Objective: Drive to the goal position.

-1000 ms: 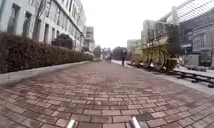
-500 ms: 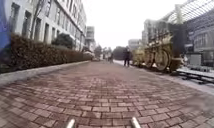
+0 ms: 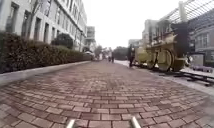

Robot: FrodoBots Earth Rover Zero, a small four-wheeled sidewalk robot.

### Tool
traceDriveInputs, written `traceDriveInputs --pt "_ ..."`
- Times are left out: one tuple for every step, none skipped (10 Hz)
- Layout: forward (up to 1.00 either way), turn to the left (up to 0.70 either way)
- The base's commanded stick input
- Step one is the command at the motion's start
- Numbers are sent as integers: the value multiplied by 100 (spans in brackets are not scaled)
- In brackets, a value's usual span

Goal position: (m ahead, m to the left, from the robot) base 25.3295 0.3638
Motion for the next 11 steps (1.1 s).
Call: traceDriveInputs --pt "70 0" --pt "70 0" --pt "70 0" --pt "70 0" --pt "70 0" --pt "70 0" --pt "70 0" --pt "70 0" --pt "70 0" --pt "70 0" --pt "70 0"
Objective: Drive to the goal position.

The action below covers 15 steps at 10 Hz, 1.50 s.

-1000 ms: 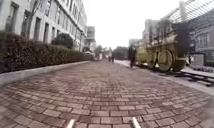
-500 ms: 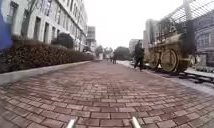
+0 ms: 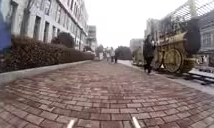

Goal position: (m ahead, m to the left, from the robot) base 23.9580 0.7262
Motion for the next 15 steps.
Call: traceDriveInputs --pt "70 0" --pt "70 0" --pt "70 -1" --pt "70 -3" --pt "70 -4" --pt "70 -12" --pt "70 -14" --pt "70 -14" --pt "70 -14" --pt "70 -13" --pt "70 -13" --pt "70 -14" --pt "70 -11" --pt "70 -7" --pt "70 -3"
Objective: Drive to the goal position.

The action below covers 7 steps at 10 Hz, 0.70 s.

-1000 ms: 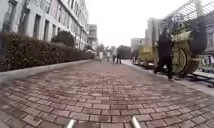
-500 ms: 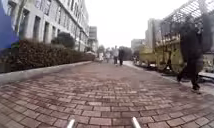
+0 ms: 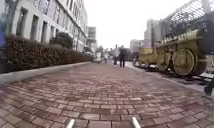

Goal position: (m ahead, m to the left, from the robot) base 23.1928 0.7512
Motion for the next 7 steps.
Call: traceDriveInputs --pt "70 -8" --pt "70 -13" --pt "70 -13" --pt "70 -8" --pt "70 -3" --pt "70 -2" --pt "70 -8"
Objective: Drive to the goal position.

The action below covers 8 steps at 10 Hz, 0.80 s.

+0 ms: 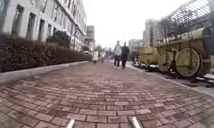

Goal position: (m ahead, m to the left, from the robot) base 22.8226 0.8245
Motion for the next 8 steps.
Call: traceDriveInputs --pt "70 -8" --pt "70 -5" --pt "70 -2" --pt "70 0" --pt "70 0" --pt "70 0" --pt "70 0" --pt "70 0"
